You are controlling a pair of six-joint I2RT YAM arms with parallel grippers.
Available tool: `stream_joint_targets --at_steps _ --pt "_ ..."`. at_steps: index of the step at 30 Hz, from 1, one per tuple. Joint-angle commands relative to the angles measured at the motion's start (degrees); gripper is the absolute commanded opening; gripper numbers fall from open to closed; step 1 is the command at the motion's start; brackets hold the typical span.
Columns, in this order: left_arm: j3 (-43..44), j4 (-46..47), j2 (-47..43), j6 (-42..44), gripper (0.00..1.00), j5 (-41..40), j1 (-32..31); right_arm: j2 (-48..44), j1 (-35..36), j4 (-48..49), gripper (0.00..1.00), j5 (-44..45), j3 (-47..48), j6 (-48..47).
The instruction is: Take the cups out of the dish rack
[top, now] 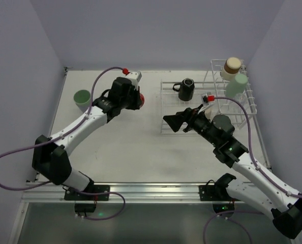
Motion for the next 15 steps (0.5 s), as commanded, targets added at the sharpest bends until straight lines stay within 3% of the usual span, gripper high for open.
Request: stream_joint_targets --at_steps 1,8,15 --pt "9.1 -10.0 7.9 7.3 0.0 -8.5 -0.3 -4.8 -0.1 -8.5 0.99 5.5 3.0 -6.8" --pt "24.4 -16.3 25.9 9.9 0.0 -11.2 -0.2 -9.1 -0.1 -11.7 0.99 4.1 0.8 -7.5" --pt "36.7 -23.1 38.5 11.6 0.0 -12.4 0.0 -11.3 0.0 -12.6 0.99 4.2 -0.9 -8.0"
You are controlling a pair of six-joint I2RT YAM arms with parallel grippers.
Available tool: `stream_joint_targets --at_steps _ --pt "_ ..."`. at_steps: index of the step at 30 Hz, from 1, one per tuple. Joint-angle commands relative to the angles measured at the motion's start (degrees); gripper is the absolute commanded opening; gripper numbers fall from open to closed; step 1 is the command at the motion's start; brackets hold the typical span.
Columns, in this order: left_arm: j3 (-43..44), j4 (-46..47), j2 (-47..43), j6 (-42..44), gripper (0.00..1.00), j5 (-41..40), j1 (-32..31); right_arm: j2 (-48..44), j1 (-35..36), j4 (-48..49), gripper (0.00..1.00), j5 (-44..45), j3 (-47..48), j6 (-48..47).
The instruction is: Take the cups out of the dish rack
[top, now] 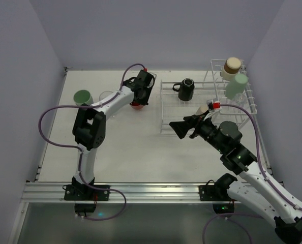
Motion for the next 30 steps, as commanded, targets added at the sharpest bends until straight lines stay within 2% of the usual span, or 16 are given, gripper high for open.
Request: stream_joint_targets --at_steps 1,4,10,13,14,16,17,20,23,25,27,28,30 --pt "6.5 -3.7 2.6 3.3 0.0 -2.6 0.1 -1.4 -0.1 -1.6 0.99 1.3 -1.0 -1.8" --pt "8.1 -4.8 5.3 3.6 0.04 -2.8 0.3 -1.4 0.0 -2.6 0.99 3.2 -0.8 -2.5" --pt "9.0 -6.3 6.3 4.0 0.22 -4.3 0.4 0.7 0.0 -4.7 0.99 5.1 0.7 -3.6" --pt "9.0 -6.6 5.7 4.1 0.37 -5.5 0.4 2.6 -0.1 -6.0 0.99 6.9 2.1 -4.2" --pt "8.9 -6.6 5.2 4.2 0.47 -6.2 0.4 3.2 -0.1 -6.2 0.99 7.4 2.5 -4.4" --pt "8.9 -6.3 3.8 4.0 0.59 -6.4 0.4 4.6 -0.1 -7.0 0.99 10.8 4.2 -5.4" --pt "8.8 -6.2 1.8 4.0 0.69 -6.4 0.4 6.5 0.0 -7.7 0.99 12.1 5.1 -5.9" --pt "8.4 -4.8 -3.4 3.9 0.83 -6.1 0.3 11.1 -0.2 -9.3 0.98 18.3 8.7 -8.6" --pt "6.8 -2.3 -10.9 3.1 0.86 -2.4 0.2 17.0 -0.2 -9.8 0.94 22.8 12.7 -9.9" --pt "1.2 0.7 -19.2 1.9 0.86 0.7 -0.2 20.3 -0.3 -10.5 0.92 24.0 16.0 -11.0" --pt "-4.3 6.4 -25.6 -0.3 0.86 7.2 -0.3 25.4 -0.4 -10.5 0.9 26.4 18.0 -11.9" --pt "-10.9 8.5 -32.3 -1.0 0.86 9.2 -0.5 27.2 -0.3 -10.5 0.89 27.4 19.9 -12.3" --pt "-17.4 13.8 -38.6 -2.5 0.86 15.4 -0.6 32.2 -0.5 -11.1 0.88 30.4 22.1 -13.1"
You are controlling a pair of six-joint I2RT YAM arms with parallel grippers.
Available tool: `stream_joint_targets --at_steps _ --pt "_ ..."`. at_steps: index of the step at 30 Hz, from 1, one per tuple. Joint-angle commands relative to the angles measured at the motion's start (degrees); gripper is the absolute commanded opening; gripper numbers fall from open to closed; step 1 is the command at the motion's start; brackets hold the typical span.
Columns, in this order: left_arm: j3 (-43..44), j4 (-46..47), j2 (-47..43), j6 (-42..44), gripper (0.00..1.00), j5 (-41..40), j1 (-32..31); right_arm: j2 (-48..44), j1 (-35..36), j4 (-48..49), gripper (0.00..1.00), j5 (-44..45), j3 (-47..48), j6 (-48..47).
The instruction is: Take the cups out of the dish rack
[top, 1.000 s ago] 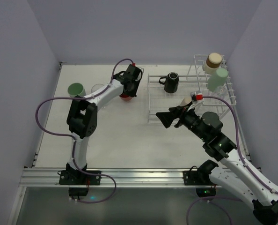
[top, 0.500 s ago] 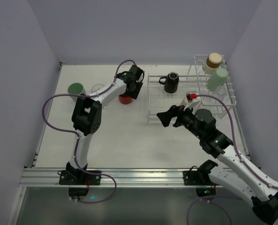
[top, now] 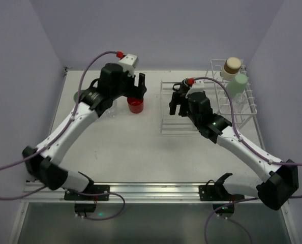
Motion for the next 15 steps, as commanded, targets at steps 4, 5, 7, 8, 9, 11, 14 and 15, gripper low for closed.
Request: stream_joint_targets --at_steps 4,5,7,8,9,11,14,15 --pt "-23.5 12.8 -26.4 -3.8 0.87 16.3 -0.6 12.0 -1.4 -1.1 0.88 12.4 10.0 -4.6" --pt "-25.9 13.5 -29.1 -3.6 0.87 16.7 -0.6 13.6 -2.2 -1.1 0.88 12.7 11.2 -5.3" --pt "-30.3 14.2 -36.0 -3.1 0.87 18.0 -0.6 18.2 -2.9 -1.3 0.9 14.1 14.5 -6.2" --pt "-33.9 14.3 -38.0 -2.8 0.87 18.1 -0.6 19.8 -3.3 -1.2 0.91 14.8 15.6 -7.1" --pt "-35.6 14.3 -39.9 -2.5 0.87 17.9 -0.6 21.6 -3.6 -1.5 0.93 15.4 16.9 -7.5" --pt "-38.7 14.4 -44.6 -2.5 0.87 17.7 -0.5 26.7 -4.3 -3.2 0.98 17.8 21.2 -8.1" --pt "-44.4 15.4 -49.3 -2.4 0.87 17.6 -0.6 31.3 -6.4 -4.2 0.99 18.1 25.4 -8.6" --pt "-46.6 15.6 -50.1 -1.8 0.87 17.4 -0.6 32.5 -6.8 -4.4 0.99 17.8 26.3 -8.8"
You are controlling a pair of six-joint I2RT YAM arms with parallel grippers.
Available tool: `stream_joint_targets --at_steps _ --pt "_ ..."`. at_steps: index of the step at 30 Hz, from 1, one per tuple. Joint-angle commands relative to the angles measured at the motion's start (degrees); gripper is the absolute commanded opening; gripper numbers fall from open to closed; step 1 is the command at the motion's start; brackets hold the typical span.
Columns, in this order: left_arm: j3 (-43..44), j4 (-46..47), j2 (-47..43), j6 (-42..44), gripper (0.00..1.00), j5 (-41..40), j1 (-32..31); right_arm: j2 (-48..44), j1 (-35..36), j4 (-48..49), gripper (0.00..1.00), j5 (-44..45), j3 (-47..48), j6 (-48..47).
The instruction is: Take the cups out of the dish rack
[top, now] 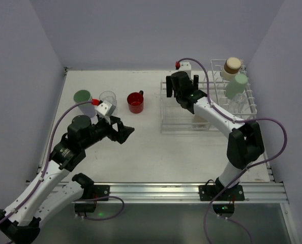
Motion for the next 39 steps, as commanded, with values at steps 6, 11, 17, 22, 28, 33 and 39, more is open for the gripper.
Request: stream_joint_targets --at_steps 6,11,17,22,28,33,39 --pt "-6.9 3.3 -5.7 1.1 0.87 2.5 -0.1 10.6 -3.7 -3.5 0.99 6.5 11.9 -4.3" --pt "-7.1 3.3 -6.7 1.2 0.87 4.4 -0.1 12.8 -5.1 -3.9 0.99 5.4 13.6 -3.7" --pt "-7.4 3.3 -7.7 1.0 0.87 4.4 -0.1 16.7 -7.1 -8.1 0.99 -0.9 17.0 -1.7" --pt "-7.5 3.4 -7.5 1.0 0.87 3.7 -0.1 18.3 -9.1 -8.0 0.99 -4.4 18.6 -2.5" --pt "-7.3 3.4 -6.5 1.2 0.87 2.8 -0.1 19.7 -10.7 -8.1 0.99 -8.2 20.6 -5.3" --pt "-7.3 3.3 -5.7 1.3 0.87 1.8 -0.1 22.0 -10.7 -8.0 0.99 -10.1 22.9 -6.6" --pt "-7.1 3.1 -5.1 1.5 0.87 0.1 -0.1 21.2 -10.7 -7.8 0.82 -11.0 22.5 -5.9"
